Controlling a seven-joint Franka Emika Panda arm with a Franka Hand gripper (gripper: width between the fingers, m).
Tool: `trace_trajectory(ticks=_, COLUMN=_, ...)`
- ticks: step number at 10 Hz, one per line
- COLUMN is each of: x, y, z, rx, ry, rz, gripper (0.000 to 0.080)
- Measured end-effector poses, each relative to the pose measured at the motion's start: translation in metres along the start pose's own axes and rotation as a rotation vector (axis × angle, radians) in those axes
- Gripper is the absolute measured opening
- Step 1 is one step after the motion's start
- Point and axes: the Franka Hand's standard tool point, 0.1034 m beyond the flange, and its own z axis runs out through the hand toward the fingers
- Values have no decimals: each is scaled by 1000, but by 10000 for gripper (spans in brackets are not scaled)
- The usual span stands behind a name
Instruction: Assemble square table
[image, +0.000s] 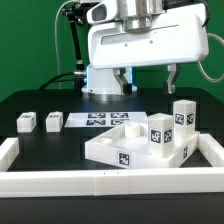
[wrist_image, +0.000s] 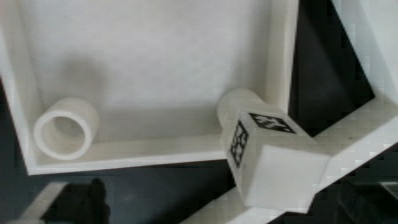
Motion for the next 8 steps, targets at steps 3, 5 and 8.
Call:
trace_trajectory(ticks=3, x=-14, y=29, z=4, rx=1, ry=7, rz=-43, gripper=649)
trace_trajectory(ticks=5, x=-24, y=54, z=13, rx=-2, ry=21, rz=-49, gripper=649)
trace_trajectory(ticks=8, x=-32, y=68, z=37, rx=-42, ry=0, rz=7, gripper=649)
